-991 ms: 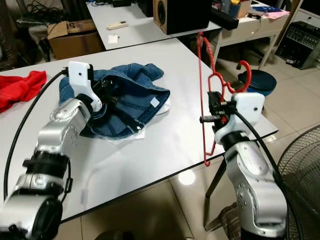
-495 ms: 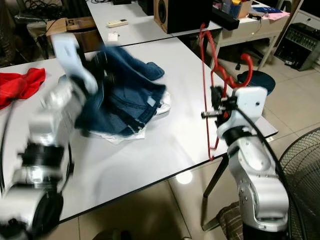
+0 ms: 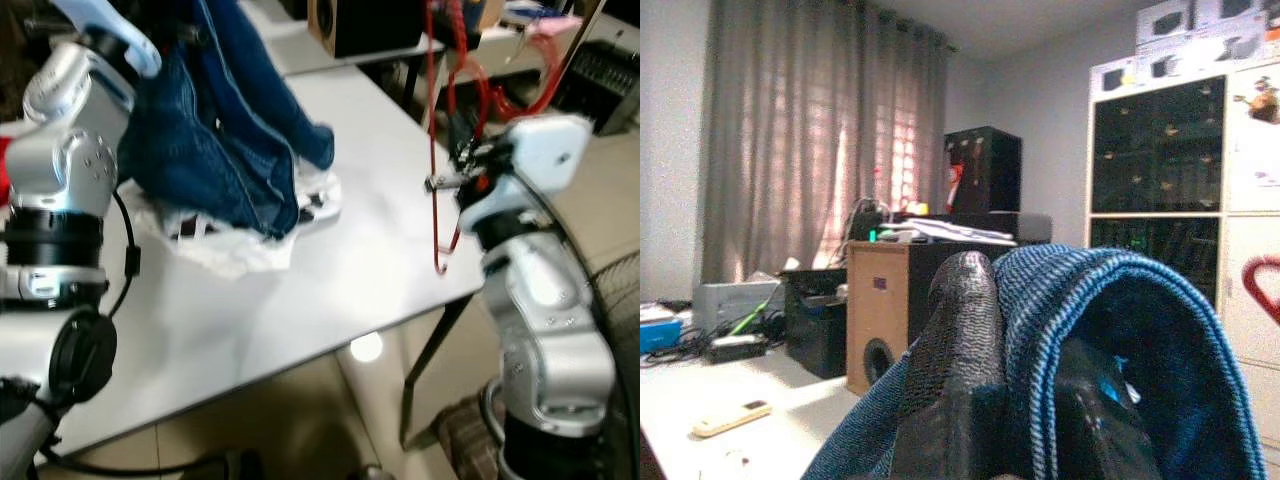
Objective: Hang hanger
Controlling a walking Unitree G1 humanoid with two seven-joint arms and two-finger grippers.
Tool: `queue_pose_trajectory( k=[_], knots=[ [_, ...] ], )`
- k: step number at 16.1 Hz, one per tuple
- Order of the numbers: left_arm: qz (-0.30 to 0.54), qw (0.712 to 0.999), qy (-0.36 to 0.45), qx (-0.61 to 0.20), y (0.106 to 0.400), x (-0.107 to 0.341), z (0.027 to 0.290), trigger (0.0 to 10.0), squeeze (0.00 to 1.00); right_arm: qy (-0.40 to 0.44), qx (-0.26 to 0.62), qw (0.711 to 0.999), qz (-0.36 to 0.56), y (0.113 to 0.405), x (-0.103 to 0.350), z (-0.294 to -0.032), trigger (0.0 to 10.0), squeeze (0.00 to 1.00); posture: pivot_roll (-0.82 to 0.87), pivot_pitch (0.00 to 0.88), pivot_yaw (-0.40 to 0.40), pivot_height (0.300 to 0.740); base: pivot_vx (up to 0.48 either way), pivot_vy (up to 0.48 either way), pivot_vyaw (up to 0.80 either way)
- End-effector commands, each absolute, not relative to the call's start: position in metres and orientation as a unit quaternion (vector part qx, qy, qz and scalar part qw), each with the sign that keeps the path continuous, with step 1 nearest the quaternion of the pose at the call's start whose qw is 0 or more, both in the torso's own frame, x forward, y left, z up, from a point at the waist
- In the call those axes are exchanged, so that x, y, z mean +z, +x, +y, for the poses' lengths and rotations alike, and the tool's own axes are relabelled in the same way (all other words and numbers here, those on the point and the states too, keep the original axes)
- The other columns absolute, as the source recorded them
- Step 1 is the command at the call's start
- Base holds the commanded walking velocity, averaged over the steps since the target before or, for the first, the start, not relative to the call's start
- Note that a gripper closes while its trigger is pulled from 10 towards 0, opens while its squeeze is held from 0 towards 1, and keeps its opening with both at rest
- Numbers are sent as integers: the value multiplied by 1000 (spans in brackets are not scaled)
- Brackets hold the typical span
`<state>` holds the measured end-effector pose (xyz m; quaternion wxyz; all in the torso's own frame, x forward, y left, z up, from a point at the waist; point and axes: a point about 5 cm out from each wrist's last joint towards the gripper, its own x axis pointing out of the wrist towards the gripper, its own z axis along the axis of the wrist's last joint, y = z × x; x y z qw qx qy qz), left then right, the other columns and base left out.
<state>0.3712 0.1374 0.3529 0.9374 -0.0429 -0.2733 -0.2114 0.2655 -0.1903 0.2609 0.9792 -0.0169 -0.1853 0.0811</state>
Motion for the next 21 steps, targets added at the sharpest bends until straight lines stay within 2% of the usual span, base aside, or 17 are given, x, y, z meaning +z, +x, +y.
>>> queue_pose_trajectory(
  k=[1,4,15,18,19,21],
  knots=[
    [-292,929,-38,-224,367,365,136,10000,0,-18,95,973,-210,261,271,-188,10000,0,-51,0,40,740,-304,0,0],
    [-287,929,-35,-229,368,363,135,10000,0,-18,119,964,-236,256,284,-183,10000,0,-54,0,45,740,-298,0,0],
    [-261,930,-31,-258,364,343,128,10000,0,-15,156,958,-238,251,288,-174,10000,0,-48,0,42,740,-275,0,0],
    [-173,889,-18,-425,338,284,103,10000,0,1,212,962,-174,240,262,-170,10000,0,-52,0,46,740,0,0,0],
    [-141,878,-8,-457,331,263,101,5451,0,3,233,961,-150,236,252,-167,10000,0,-53,0,45,740,0,0,0],
    [-20,849,25,-528,309,203,98,0,0,-7,277,957,-85,224,226,-164,10000,0,-51,0,39,740,0,0,0]
  ],
)
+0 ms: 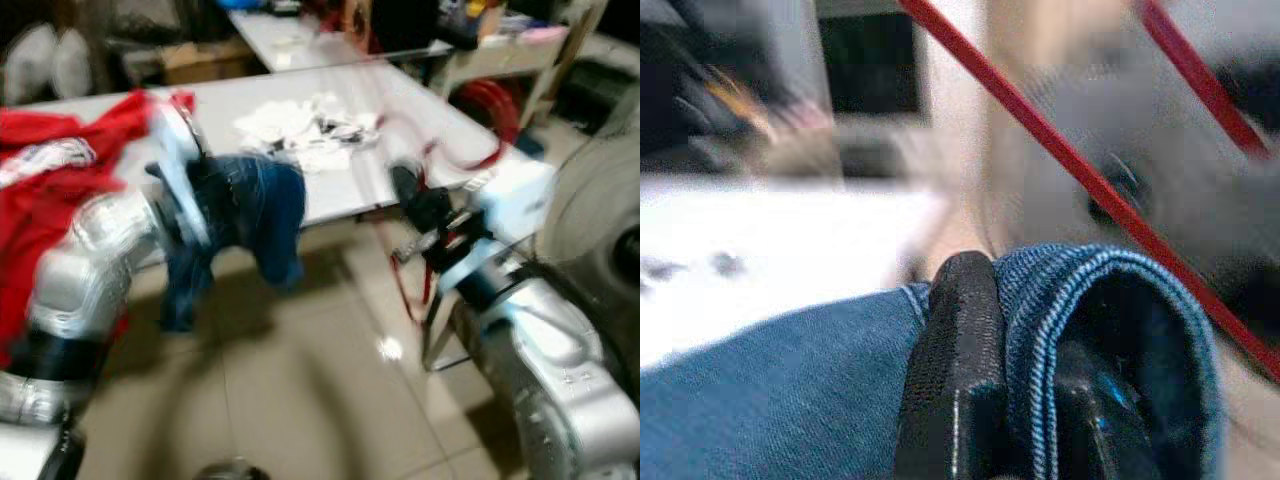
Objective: Hang hanger
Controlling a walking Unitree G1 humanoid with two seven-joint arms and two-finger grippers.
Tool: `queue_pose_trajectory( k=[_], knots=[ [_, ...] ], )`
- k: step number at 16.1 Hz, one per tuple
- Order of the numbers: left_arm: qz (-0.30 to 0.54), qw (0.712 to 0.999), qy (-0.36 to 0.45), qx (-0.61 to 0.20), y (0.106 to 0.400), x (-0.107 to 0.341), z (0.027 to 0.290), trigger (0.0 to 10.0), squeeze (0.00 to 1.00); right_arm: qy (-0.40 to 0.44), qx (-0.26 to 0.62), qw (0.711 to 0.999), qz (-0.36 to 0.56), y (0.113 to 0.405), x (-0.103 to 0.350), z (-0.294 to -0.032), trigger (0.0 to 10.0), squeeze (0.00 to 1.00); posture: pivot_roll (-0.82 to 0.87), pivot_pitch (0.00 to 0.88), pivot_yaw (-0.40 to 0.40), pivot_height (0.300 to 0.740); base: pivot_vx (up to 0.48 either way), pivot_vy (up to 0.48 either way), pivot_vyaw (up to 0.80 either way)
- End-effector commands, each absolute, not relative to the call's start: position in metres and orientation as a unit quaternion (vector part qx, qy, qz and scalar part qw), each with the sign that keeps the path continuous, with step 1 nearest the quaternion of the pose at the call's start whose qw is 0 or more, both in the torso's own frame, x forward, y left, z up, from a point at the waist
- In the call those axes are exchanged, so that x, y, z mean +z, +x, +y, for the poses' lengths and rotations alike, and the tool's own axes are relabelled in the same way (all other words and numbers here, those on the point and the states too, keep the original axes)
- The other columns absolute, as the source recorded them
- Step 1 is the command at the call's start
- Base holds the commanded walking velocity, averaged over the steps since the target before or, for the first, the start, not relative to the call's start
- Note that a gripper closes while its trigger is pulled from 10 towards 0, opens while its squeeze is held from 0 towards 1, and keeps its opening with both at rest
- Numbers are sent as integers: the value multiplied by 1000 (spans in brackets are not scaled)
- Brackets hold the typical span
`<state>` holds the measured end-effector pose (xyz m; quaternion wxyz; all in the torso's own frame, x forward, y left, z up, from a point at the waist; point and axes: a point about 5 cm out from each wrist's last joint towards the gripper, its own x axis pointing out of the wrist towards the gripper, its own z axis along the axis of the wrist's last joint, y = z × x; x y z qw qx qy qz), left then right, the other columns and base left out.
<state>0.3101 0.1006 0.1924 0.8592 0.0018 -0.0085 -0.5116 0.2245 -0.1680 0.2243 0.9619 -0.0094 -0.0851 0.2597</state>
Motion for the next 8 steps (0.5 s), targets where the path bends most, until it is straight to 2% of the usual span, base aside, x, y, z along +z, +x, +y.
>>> queue_pose_trajectory(
  k=[1,2,4,5,6,8],
  knots=[
    [-20,849,25,-528,309,203,98,0,0,-7,277,957,-85,224,226,-164,10000,0,-51,0,39,740,0,0,0],
    [58,829,60,-553,295,166,99,0,0,-8,300,953,-39,217,210,-164,10000,0,-51,0,32,740,0,0,0],
    [137,818,64,-555,277,127,102,0,0,-8,310,950,44,207,179,-168,10000,0,-48,0,20,740,0,0,0],
    [154,817,50,-554,271,120,102,0,0,-11,306,950,65,204,170,-171,10000,0,-45,0,16,740,0,0,0],
    [210,795,34,-568,249,101,105,0,0,-4,314,941,125,190,147,-172,10000,0,-43,0,9,740,0,0,0],
    [229,796,29,-560,241,93,107,0,0,3,324,932,160,182,136,-171,10000,0,-38,0,-3,740,0,0,0]
  ],
)
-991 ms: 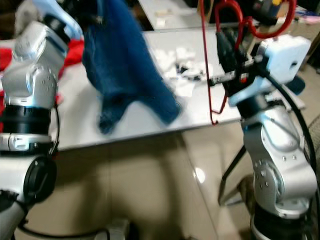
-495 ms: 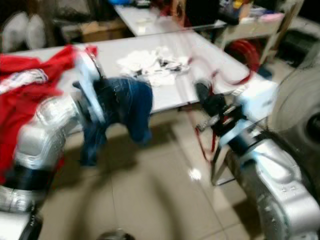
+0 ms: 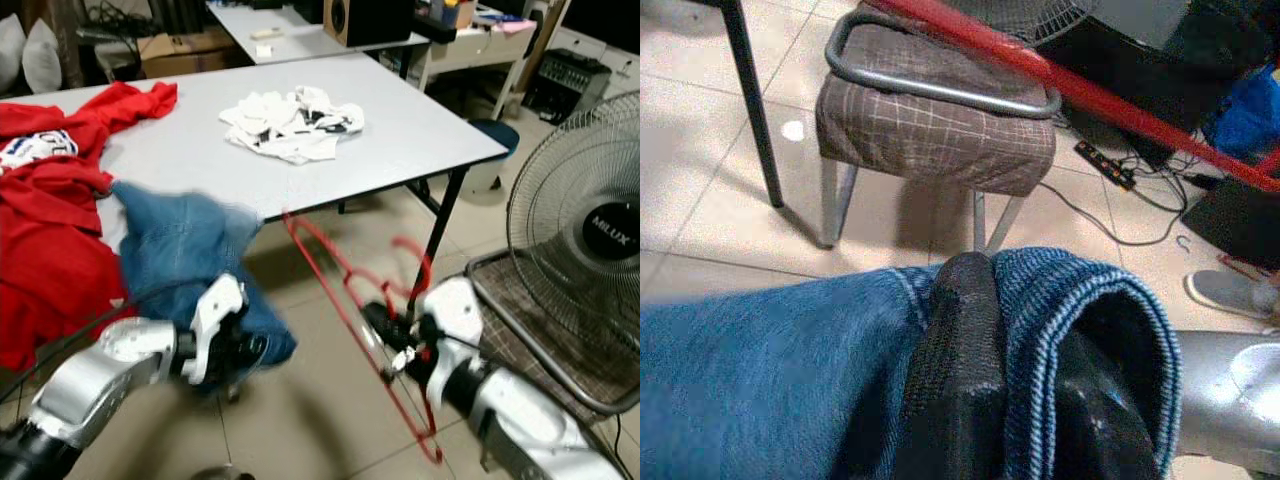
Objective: Hang hanger
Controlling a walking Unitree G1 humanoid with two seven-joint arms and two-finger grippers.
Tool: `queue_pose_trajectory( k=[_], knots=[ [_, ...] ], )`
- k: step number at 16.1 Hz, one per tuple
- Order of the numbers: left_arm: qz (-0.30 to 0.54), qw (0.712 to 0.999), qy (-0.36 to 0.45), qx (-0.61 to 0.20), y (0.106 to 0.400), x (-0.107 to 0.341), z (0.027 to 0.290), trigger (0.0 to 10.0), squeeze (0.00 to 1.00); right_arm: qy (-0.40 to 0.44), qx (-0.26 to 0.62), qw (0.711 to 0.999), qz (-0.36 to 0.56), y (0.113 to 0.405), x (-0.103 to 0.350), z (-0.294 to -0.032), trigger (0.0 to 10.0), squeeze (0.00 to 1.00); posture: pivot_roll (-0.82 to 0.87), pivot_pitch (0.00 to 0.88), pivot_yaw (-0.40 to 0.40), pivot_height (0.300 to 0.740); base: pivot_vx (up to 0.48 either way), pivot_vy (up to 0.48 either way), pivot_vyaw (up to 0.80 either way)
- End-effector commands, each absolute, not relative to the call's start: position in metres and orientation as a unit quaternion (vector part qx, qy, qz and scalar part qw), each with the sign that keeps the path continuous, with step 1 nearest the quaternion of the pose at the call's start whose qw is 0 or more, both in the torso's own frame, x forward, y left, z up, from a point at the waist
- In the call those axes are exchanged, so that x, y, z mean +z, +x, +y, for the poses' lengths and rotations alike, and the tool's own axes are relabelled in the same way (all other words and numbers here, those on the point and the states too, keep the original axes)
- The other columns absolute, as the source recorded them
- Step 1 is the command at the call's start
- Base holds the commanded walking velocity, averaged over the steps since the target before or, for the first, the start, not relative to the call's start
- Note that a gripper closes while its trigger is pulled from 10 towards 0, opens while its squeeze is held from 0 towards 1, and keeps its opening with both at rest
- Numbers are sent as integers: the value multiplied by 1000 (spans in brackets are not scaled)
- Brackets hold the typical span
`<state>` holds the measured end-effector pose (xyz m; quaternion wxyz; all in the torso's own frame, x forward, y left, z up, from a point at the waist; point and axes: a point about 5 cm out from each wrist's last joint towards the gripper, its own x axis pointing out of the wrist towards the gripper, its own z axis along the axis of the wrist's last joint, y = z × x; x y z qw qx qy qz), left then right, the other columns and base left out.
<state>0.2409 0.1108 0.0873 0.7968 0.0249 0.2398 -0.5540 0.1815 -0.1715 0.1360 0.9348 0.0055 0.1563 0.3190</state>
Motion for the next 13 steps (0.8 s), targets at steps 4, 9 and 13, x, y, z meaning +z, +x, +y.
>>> queue_pose_trajectory(
  k=[4,9,13],
  knots=[
    [234,835,12,-497,235,83,109,0,0,20,336,919,206,164,117,-163,10000,0,-29,0,-25,740,0,0,0],
    [255,873,-3,-415,230,71,118,0,0,20,269,936,227,166,98,-163,10000,0,-22,0,-36,740,0,0,0],
    [232,929,28,-287,280,69,135,0,0,11,205,956,211,193,85,-173,10000,0,-37,0,13,740,0,0,0]
  ],
)
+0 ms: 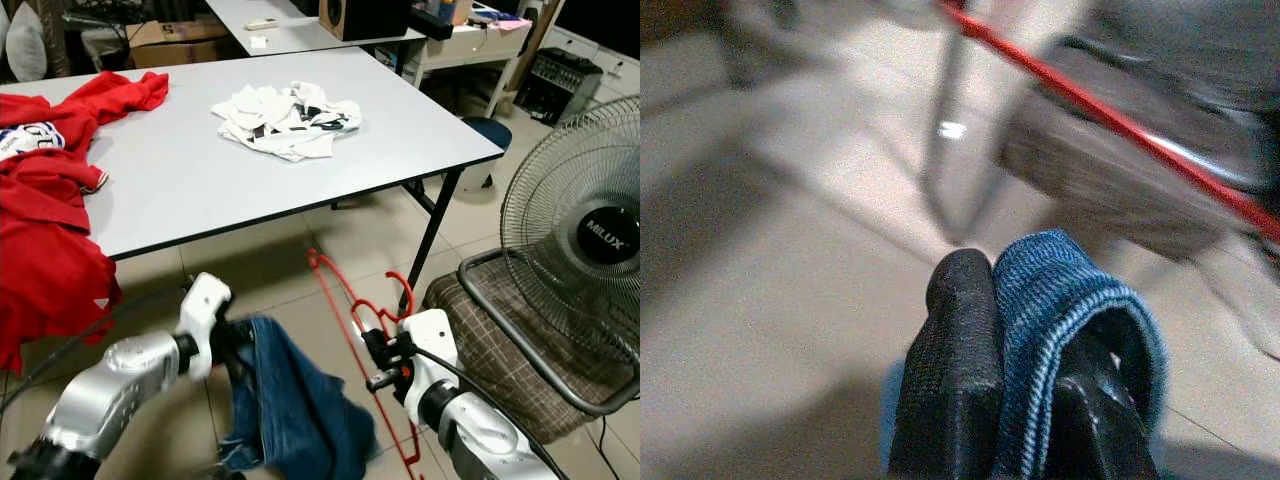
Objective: Hang hanger
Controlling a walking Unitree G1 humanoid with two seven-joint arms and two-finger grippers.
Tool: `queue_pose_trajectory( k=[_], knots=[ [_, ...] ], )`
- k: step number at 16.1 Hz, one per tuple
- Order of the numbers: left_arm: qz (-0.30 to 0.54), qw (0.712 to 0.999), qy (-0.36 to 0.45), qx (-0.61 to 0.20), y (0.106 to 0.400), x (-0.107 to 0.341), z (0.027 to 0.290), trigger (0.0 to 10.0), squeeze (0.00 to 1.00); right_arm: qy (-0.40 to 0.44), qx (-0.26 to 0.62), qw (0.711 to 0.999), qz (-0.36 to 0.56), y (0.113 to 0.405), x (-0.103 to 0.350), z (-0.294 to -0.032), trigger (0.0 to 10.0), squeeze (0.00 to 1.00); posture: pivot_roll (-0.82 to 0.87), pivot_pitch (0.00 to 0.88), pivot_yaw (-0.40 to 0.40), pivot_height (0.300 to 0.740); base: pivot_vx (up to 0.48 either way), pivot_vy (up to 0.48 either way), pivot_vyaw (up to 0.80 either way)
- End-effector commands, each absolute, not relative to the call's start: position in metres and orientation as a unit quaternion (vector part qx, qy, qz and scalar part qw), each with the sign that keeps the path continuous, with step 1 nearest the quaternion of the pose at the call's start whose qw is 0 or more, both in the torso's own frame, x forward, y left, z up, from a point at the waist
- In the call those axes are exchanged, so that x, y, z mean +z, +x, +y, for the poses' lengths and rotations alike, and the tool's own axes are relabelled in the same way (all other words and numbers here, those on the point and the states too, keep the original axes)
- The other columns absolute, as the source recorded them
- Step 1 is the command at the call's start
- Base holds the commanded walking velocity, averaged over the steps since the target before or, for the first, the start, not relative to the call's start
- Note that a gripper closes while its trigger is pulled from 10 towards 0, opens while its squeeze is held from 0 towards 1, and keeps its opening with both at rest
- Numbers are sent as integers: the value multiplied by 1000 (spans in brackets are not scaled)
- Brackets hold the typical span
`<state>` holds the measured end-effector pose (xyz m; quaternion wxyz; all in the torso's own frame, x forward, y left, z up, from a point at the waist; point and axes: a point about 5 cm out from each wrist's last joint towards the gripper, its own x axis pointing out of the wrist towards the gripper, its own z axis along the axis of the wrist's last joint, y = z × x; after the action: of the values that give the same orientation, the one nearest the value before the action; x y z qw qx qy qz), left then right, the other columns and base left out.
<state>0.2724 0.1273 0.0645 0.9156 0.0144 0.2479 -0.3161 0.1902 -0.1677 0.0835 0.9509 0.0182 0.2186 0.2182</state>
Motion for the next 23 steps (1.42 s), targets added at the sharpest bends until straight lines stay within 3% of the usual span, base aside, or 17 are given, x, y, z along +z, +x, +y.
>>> queue_pose_trajectory(
  k=[1,6,8,10,11,12,13,16,20,23],
  knots=[
    [226,941,45,-250,293,71,141,0,0,2,218,953,212,196,83,-173,10000,0,-42,0,19,740,0,0,0],
    [233,944,76,-221,315,77,140,0,0,-20,316,920,232,189,86,-171,10000,0,-56,0,39,740,0,0,0],
    [228,941,99,-228,332,73,133,0,0,-49,403,882,239,184,89,-177,10000,0,-61,0,44,740,0,0,0],
    [214,942,71,-249,334,76,128,0,0,-61,413,878,235,188,90,-180,10000,0,-57,0,40,740,0,0,0],
    [197,941,19,-273,334,81,122,2314,0,-62,402,884,230,192,91,-181,10000,0,-55,0,37,740,0,0,0],
    [192,939,0,-285,333,83,119,2314,0,-62,395,888,228,194,91,-181,10000,0,-55,0,37,740,0,0,0],
    [176,937,-13,-302,330,84,118,10000,0,-59,373,901,213,200,91,-180,10000,0,-52,0,34,740,0,0,0],
    [149,940,-8,-306,322,84,125,10000,0,-56,307,934,176,213,90,-181,10000,0,-48,0,29,740,0,0,0],
    [129,943,-4,-307,312,86,132,10000,0,-61,329,927,167,212,86,-170,10000,0,-32,0,19,740,0,-480,200],
    [128,945,-25,-299,303,85,136,10000,0,-48,331,928,165,211,84,-170,10000,0,-23,0,18,740,0,320,533]
  ],
)
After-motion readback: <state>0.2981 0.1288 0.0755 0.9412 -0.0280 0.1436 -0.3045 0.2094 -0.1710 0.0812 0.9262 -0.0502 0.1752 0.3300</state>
